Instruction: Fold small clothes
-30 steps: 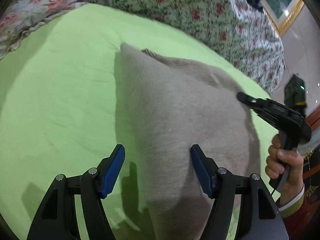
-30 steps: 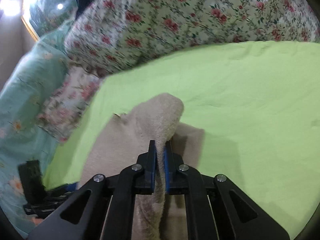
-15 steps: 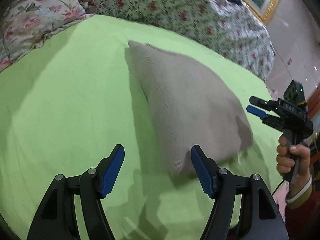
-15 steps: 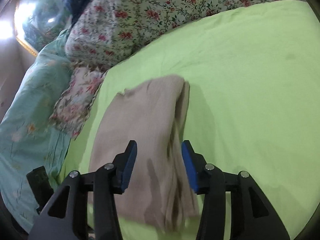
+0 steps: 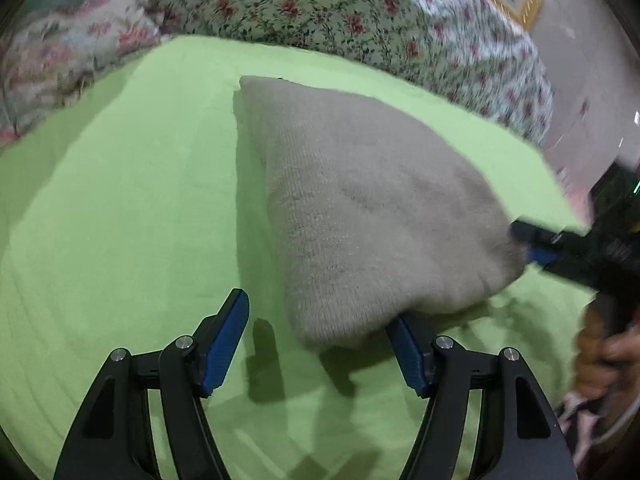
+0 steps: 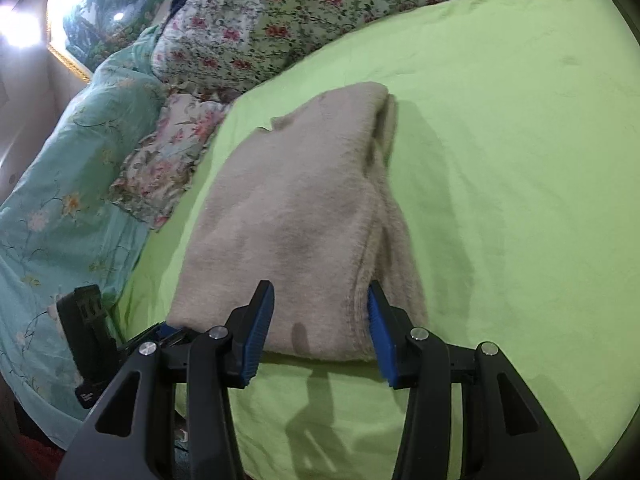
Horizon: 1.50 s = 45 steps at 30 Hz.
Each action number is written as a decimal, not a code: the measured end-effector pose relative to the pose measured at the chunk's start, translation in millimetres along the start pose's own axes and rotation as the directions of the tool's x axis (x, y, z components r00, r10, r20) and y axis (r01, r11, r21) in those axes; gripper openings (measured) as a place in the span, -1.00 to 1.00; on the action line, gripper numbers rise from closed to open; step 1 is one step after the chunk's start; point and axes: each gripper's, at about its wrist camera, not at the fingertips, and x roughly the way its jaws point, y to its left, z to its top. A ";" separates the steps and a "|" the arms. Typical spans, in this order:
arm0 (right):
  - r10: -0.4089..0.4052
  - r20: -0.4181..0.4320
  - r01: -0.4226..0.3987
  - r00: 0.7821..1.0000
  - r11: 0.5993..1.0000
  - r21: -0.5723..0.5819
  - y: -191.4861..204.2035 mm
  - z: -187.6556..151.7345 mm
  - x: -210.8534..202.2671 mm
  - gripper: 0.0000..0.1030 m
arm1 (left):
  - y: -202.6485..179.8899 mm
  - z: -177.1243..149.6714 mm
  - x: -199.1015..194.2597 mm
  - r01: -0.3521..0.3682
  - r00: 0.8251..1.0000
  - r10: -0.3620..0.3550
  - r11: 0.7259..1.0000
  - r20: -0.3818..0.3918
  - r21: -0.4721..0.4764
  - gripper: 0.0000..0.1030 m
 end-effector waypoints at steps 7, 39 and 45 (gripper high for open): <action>0.065 0.065 -0.066 0.996 0.998 0.011 8.5 21.1 -21.5 -0.88 | 16.1 -0.4 -1.1 -0.060 0.998 0.061 0.992 0.008 -0.107 0.26; -0.134 -0.018 0.134 0.991 0.991 0.004 -32.3 67.1 -7.6 -0.18 | 26.2 7.2 -53.4 0.223 0.975 -0.222 0.975 0.030 -0.024 -0.61; -0.045 -0.067 0.050 0.997 0.996 0.076 -47.3 136.8 64.0 -0.18 | 10.9 16.0 -2.7 0.263 0.964 -0.262 0.965 -0.052 0.005 -0.51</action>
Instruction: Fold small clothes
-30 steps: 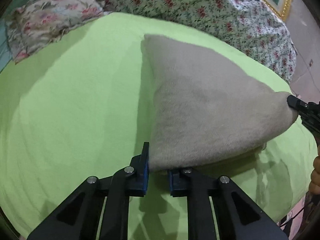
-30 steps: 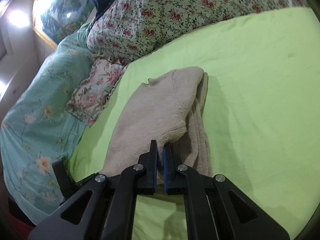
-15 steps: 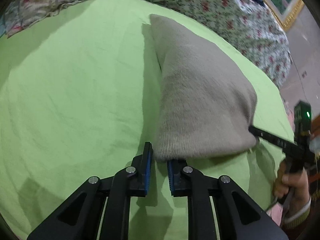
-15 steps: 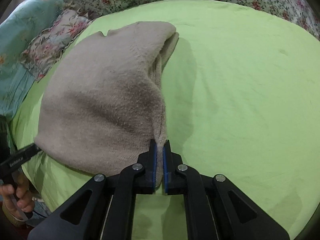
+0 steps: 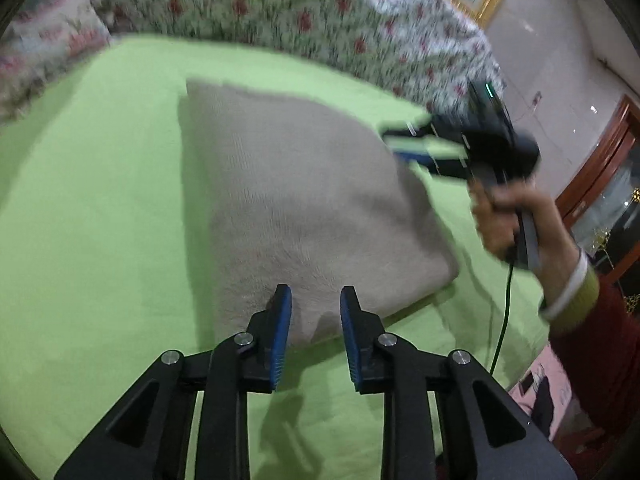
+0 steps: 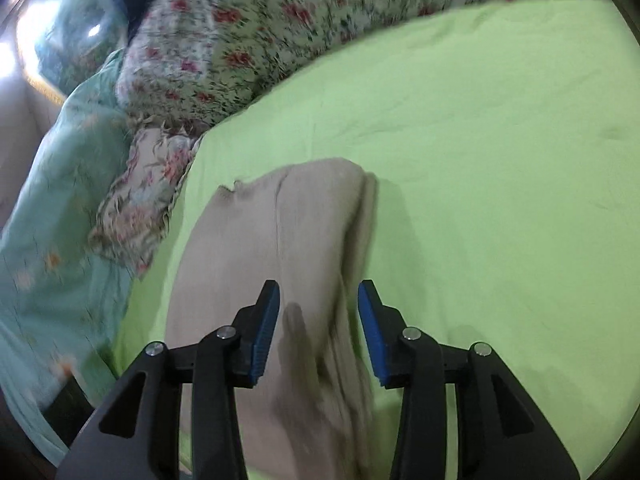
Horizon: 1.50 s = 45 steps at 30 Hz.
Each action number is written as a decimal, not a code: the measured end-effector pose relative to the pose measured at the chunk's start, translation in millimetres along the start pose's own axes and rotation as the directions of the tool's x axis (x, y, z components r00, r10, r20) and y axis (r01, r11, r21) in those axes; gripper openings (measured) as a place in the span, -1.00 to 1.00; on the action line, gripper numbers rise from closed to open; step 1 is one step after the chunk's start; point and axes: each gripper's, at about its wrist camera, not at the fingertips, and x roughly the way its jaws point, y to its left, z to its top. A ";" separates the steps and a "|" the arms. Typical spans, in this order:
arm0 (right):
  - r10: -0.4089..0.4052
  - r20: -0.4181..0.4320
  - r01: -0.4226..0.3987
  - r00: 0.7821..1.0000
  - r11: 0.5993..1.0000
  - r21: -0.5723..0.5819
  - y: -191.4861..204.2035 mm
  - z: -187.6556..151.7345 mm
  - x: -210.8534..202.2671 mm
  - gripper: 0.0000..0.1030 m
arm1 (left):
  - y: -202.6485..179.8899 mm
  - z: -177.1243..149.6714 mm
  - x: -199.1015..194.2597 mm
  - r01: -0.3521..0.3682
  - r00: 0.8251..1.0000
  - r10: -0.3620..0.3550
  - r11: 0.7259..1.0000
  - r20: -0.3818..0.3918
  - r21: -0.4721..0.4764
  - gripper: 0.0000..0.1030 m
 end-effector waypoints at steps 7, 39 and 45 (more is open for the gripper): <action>0.022 0.080 -0.008 0.997 0.985 -0.170 53.8 38.0 18.6 -0.84 | 25.8 -2.0 20.8 0.052 0.998 -0.054 0.989 -0.011 -0.137 -0.59; -0.158 0.000 0.156 0.987 0.978 -0.138 31.6 -50.7 21.2 -0.67 | 68.3 66.9 43.7 0.122 0.992 -0.123 0.964 0.011 -0.235 -0.98; -0.139 0.030 0.142 0.990 0.972 -0.189 53.1 -83.8 -16.4 -0.59 | 41.1 47.7 11.4 0.062 0.998 -0.057 0.988 0.037 -0.140 -0.87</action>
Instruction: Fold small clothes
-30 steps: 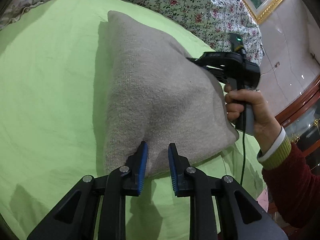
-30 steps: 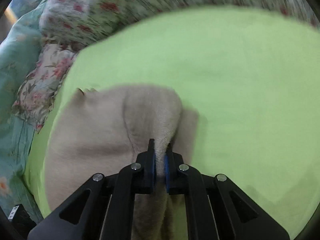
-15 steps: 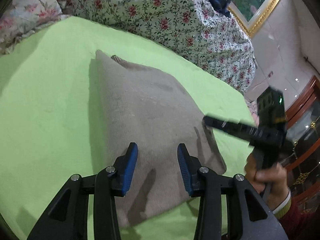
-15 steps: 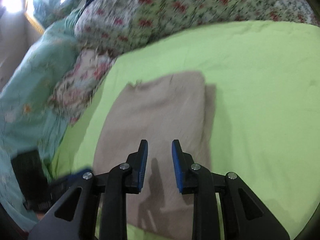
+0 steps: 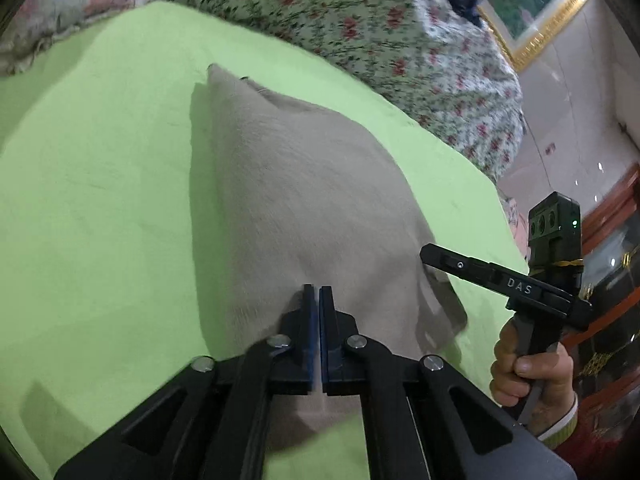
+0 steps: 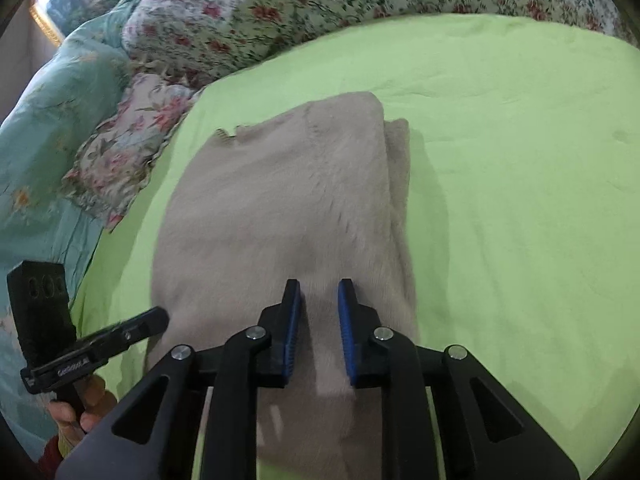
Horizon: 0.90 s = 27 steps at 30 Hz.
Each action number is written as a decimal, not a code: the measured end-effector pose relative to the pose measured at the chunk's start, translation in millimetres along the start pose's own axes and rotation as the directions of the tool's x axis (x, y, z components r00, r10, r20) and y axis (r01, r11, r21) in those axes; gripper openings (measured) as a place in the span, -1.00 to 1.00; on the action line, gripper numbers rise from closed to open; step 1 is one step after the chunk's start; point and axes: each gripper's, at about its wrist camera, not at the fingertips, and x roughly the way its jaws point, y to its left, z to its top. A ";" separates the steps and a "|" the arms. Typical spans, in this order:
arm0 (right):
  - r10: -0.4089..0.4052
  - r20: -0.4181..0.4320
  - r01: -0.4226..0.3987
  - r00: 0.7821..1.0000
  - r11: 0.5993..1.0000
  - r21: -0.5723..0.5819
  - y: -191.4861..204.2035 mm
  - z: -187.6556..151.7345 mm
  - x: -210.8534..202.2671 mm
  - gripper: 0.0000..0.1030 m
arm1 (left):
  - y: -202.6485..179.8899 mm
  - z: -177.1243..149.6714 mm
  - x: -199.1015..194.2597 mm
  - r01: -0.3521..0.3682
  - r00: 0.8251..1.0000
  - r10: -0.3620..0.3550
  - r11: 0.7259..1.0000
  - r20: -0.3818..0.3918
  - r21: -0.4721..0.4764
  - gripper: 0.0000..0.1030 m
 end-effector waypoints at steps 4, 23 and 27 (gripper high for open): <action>0.015 -0.007 -0.015 1.000 1.000 -0.020 7.2 -35.3 -15.1 -0.44 | -19.3 -33.3 -12.7 -0.066 0.998 0.068 0.992 -0.008 0.107 -0.37; -0.073 -0.039 0.074 0.997 0.997 0.023 -13.3 -76.6 -17.8 -0.24 | -29.4 -64.7 -17.2 -0.187 0.981 0.191 0.979 -0.041 0.087 -0.15; -0.112 -0.038 0.112 0.993 0.994 0.016 -5.6 -97.9 -37.6 0.12 | -36.9 -79.7 -42.4 -0.291 0.957 0.291 0.950 0.017 0.109 0.74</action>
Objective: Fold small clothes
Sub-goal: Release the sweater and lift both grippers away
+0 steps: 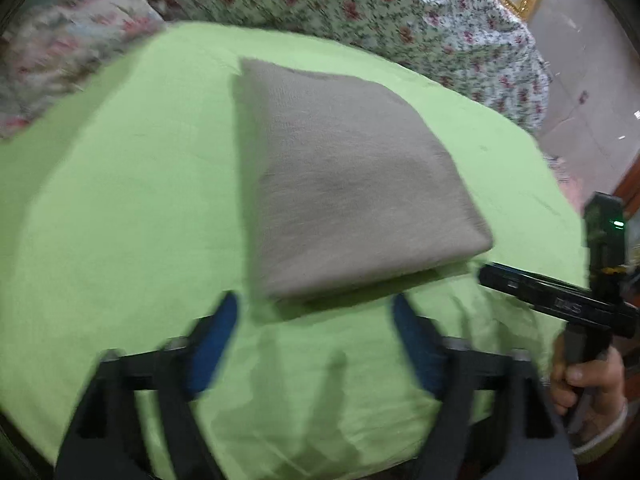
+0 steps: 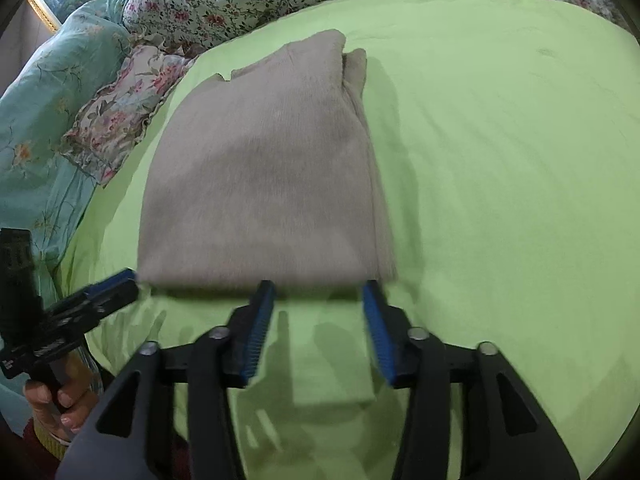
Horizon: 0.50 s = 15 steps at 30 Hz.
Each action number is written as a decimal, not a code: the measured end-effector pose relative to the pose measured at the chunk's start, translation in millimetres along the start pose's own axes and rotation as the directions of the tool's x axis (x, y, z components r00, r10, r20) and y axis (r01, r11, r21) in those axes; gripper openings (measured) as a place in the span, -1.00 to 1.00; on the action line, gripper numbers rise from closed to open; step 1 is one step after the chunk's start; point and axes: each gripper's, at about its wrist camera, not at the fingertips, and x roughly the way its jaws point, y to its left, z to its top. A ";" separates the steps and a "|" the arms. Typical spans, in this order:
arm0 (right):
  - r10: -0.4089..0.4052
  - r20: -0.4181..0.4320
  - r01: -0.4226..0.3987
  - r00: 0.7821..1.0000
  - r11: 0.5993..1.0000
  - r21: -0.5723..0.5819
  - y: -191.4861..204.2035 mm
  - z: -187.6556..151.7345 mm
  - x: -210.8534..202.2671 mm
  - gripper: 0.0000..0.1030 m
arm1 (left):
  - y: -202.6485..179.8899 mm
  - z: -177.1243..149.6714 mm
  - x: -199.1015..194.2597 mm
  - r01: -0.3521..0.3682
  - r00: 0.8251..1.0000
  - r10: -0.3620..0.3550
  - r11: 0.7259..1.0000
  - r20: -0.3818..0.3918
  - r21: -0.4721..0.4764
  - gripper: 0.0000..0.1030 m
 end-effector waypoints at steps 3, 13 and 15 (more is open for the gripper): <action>-0.010 0.021 0.010 1.000 1.000 -0.013 3.3 -17.1 -13.4 0.20 | -2.2 -15.3 -12.2 -0.092 0.996 0.092 0.995 0.017 0.033 0.89; -0.035 0.083 0.041 0.996 0.997 -0.072 11.8 -51.9 -42.1 0.66 | -7.4 -56.1 -28.3 -0.175 0.985 0.175 0.978 0.009 0.116 0.98; -0.040 0.081 0.046 0.996 0.996 -0.074 11.8 -55.4 -43.2 0.67 | -6.8 -56.4 -30.9 -0.185 0.983 0.185 0.975 0.010 0.123 0.99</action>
